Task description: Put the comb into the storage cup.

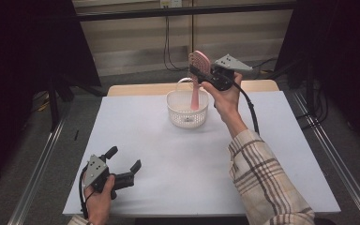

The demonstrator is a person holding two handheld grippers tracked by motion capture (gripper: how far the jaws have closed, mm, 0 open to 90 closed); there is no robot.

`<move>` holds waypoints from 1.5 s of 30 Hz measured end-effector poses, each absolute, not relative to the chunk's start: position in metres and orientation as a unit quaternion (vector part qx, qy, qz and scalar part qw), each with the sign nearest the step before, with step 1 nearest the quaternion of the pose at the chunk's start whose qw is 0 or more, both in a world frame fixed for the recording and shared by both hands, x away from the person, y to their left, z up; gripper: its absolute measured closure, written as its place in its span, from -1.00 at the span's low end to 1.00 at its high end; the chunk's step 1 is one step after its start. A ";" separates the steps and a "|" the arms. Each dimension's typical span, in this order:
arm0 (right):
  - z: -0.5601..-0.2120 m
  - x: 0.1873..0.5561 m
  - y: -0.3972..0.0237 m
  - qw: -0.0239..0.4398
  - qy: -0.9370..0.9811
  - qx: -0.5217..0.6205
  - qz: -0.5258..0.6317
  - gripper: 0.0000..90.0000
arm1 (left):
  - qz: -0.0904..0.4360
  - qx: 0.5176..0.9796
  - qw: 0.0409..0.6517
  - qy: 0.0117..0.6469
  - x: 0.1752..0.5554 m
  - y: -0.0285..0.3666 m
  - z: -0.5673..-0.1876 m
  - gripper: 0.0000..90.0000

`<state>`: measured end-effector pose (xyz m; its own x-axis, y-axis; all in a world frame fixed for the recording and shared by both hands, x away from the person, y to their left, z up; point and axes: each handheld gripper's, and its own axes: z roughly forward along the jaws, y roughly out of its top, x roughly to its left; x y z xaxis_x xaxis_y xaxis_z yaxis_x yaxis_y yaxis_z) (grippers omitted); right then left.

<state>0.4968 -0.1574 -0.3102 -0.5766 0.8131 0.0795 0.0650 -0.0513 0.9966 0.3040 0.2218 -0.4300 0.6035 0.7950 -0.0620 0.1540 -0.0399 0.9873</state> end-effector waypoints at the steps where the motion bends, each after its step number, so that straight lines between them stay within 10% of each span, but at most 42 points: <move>1: -0.312 0.497 -0.158 0.294 0.622 0.354 0.634 0.40 | 0.268 0.668 0.597 0.354 0.304 0.222 -0.430 -0.98; 45: -0.367 0.506 -0.156 0.309 0.614 0.381 0.618 0.40 | 0.268 0.672 0.598 0.344 0.303 0.221 -0.428 -0.98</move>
<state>0.5062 -0.1559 -0.3670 -0.5184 0.8502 0.0922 0.0863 -0.0553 0.9947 0.3027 0.2214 -0.4283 0.6188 0.7839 -0.0511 0.1426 -0.0481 0.9886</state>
